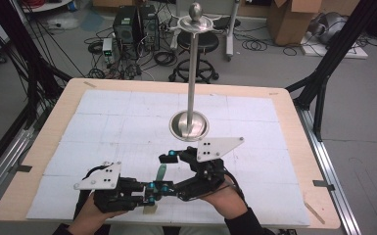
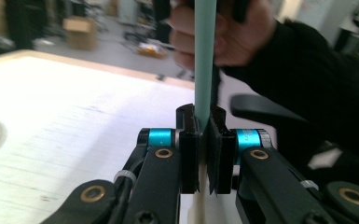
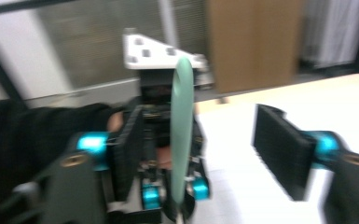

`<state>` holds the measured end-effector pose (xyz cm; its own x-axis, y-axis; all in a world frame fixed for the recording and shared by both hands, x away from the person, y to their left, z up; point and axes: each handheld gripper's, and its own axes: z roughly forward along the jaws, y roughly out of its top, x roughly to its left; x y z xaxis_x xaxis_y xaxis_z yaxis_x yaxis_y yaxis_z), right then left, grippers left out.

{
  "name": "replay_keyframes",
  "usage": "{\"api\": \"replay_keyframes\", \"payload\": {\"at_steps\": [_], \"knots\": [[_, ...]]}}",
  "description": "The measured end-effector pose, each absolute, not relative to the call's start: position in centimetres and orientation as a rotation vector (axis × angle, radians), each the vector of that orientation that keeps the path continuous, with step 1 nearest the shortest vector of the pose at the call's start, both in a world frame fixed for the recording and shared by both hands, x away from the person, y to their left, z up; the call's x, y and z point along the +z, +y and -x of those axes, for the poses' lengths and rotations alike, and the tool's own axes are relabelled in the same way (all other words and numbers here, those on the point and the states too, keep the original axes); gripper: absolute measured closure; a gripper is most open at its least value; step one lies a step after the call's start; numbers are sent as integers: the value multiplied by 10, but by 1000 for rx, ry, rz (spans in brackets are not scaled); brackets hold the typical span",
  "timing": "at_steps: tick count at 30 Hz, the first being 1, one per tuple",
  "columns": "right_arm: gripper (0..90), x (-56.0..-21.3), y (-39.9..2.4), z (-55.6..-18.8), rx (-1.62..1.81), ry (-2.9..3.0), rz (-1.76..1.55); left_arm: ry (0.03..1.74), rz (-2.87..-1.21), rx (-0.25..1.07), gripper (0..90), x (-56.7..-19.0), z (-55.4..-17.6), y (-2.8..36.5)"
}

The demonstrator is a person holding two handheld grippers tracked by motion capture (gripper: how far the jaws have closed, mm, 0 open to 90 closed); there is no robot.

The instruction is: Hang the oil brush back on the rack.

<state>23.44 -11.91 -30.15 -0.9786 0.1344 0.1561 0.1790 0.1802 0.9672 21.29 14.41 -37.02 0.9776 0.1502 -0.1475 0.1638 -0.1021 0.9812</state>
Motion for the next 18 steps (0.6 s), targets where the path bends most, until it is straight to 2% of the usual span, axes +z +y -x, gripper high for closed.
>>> {"api": "replay_keyframes", "payload": {"at_steps": [11, 18], "knots": [[248, -309, -111, -215, -2127, -2550, 647, 478, -1633, 278, 842, -370, -213, 146], [257, -311, -106, -208, -2178, -2579, 772, 545, -1595, 334, 842, -370, -213, 141]]}}
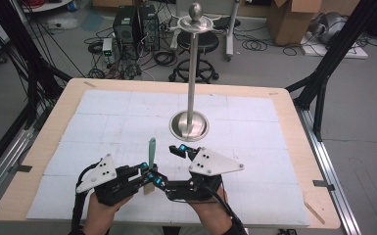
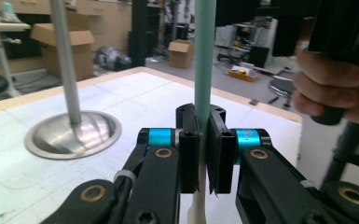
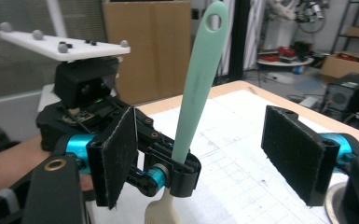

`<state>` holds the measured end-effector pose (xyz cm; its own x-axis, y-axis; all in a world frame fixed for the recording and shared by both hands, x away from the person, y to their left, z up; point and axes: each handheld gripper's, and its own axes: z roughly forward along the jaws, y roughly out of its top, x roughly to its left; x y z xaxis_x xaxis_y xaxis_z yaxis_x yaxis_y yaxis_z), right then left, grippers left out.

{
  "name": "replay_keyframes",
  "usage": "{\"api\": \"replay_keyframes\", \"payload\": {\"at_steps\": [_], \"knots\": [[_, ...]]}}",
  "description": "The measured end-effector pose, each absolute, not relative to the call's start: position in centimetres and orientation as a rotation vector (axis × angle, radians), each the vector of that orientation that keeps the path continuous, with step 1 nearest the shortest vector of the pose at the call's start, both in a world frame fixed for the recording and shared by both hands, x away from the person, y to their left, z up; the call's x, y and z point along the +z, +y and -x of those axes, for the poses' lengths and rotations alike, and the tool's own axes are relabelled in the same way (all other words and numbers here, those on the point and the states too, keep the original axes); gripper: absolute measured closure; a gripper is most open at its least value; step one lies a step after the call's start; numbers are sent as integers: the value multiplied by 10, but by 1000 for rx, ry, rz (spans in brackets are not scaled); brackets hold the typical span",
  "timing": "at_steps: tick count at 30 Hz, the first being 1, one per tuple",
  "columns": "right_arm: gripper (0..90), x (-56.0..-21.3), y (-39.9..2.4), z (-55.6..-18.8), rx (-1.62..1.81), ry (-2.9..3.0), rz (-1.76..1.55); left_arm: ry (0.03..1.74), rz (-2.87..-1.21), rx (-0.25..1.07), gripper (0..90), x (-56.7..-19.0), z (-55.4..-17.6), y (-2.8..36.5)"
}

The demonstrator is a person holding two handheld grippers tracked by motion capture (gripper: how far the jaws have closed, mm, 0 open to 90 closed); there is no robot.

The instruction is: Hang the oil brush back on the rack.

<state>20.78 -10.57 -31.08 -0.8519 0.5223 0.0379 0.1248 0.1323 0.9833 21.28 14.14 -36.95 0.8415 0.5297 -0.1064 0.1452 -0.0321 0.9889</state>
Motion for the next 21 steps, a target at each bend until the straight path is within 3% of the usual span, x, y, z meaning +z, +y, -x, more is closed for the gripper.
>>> {"api": "replay_keyframes", "payload": {"at_steps": [21], "knots": [[499, -310, -102, -212, 1759, 2000, -856, 580, -1645, 427, 841, -372, -208, 108]]}}
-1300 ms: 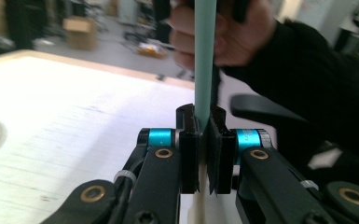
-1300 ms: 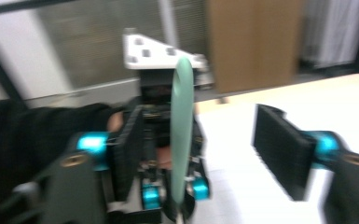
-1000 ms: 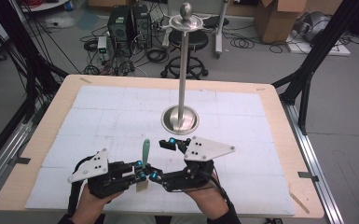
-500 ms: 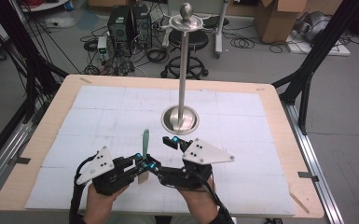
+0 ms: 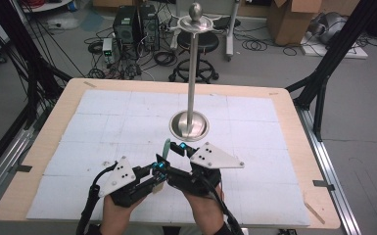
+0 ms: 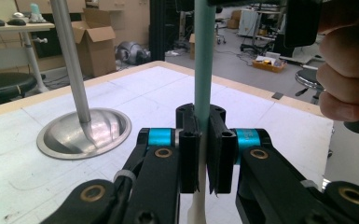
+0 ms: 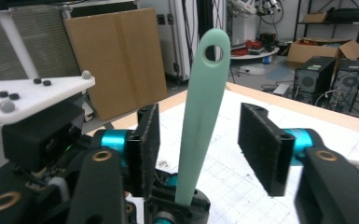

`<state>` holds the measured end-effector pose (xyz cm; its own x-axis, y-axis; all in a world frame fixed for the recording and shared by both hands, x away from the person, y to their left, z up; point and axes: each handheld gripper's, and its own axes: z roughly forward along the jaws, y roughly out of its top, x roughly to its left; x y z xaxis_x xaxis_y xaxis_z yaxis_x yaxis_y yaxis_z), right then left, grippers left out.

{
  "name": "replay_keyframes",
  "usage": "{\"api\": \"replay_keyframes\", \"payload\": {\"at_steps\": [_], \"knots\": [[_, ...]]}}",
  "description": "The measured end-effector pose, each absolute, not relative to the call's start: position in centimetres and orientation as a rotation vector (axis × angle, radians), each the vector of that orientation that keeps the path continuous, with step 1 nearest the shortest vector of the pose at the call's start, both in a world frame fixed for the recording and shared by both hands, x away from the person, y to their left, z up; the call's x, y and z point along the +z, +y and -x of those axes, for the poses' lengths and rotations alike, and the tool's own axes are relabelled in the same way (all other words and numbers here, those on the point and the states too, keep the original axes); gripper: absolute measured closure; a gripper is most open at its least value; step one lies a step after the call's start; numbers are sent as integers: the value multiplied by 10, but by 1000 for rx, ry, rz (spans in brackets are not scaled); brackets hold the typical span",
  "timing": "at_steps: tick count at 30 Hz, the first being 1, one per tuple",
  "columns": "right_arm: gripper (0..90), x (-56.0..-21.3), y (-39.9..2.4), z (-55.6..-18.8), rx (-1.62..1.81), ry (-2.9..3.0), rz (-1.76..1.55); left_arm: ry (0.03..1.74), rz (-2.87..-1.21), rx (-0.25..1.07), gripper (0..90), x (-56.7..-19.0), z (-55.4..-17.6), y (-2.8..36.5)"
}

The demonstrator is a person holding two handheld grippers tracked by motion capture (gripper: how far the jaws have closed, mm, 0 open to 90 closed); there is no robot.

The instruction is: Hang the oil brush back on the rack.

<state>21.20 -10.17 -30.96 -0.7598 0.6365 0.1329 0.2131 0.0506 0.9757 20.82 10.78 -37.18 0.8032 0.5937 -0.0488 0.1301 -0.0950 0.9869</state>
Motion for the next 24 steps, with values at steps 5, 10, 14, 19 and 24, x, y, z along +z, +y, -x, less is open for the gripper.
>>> {"api": "replay_keyframes", "payload": {"at_steps": [5, 10, 14, 19, 24], "knots": [[602, -310, -101, -213, 1792, 2010, -889, 578, -1648, 432, 841, -372, -207, 105], [672, -309, -101, -212, 1787, 1999, -900, 578, -1647, 434, 841, -372, -206, 105], [729, -309, -103, -212, 1797, 1992, -908, 575, -1645, 440, 842, -372, -203, 104], [746, -308, -104, -211, 1814, 2003, -891, 569, -1638, 437, 841, -372, -203, 103], [754, -307, -106, -211, 1852, 2017, -872, 548, -1632, 417, 838, -372, -203, 105]]}}
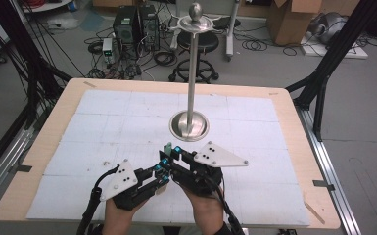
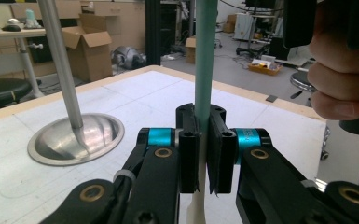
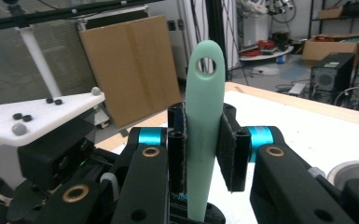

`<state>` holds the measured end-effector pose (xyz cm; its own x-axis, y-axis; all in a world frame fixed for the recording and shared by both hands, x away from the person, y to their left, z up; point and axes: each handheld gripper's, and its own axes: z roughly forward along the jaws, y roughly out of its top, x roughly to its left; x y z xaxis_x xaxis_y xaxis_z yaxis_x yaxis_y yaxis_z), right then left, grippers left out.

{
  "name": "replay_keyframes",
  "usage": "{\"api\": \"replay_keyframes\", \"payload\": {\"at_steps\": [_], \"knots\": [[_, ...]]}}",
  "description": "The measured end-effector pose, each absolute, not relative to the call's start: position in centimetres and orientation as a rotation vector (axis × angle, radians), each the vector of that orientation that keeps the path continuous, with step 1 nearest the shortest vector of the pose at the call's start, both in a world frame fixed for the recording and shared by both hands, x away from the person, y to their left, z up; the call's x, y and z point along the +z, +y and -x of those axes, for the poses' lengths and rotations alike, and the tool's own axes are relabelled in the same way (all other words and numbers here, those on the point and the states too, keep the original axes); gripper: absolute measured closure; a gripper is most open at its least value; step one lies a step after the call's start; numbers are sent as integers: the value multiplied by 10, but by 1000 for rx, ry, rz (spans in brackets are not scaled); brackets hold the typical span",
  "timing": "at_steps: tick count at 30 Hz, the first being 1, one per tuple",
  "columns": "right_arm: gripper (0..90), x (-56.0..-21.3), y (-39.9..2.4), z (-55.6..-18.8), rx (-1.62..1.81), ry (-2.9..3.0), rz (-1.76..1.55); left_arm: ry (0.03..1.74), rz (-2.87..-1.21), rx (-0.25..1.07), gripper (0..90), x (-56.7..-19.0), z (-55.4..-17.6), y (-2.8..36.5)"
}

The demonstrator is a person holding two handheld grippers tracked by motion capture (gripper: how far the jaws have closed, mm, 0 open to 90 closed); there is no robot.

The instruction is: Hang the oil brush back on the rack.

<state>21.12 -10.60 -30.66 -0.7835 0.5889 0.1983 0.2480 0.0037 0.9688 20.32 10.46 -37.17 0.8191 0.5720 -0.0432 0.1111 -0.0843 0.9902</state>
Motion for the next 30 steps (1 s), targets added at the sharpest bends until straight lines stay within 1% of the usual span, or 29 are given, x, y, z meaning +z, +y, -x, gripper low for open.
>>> {"api": "replay_keyframes", "payload": {"at_steps": [2, 3, 7, 9, 15, 17, 22, 30], "knots": [[755, -306, -108, -212, 1863, 2036, -855, 539, -1621, 378, 830, -372, -204, 107], [755, -306, -109, -212, 1867, 2044, -848, 538, -1618, 365, 804, -371, -205, 108], [756, -302, -117, -212, 1883, 2060, -801, 494, -1623, 273, 606, -370, -209, 117], [756, -301, -121, -213, 1879, 2075, -790, 459, -1627, 183, 532, -369, -212, 121], [754, -301, -135, -217, 1950, 2167, -631, 364, -1659, 35, 423, -369, -216, 131], [754, -302, -137, -217, 2001, 2200, -566, 330, -1662, -11, 411, -369, -216, 132], [754, -303, -139, -221, 2104, 2282, -398, 277, -1644, -78, 406, -369, -215, 133], [754, -308, -135, -230, 2250, 2376, -213, 195, -1631, -162, 424, -369, -213, 132]]}}
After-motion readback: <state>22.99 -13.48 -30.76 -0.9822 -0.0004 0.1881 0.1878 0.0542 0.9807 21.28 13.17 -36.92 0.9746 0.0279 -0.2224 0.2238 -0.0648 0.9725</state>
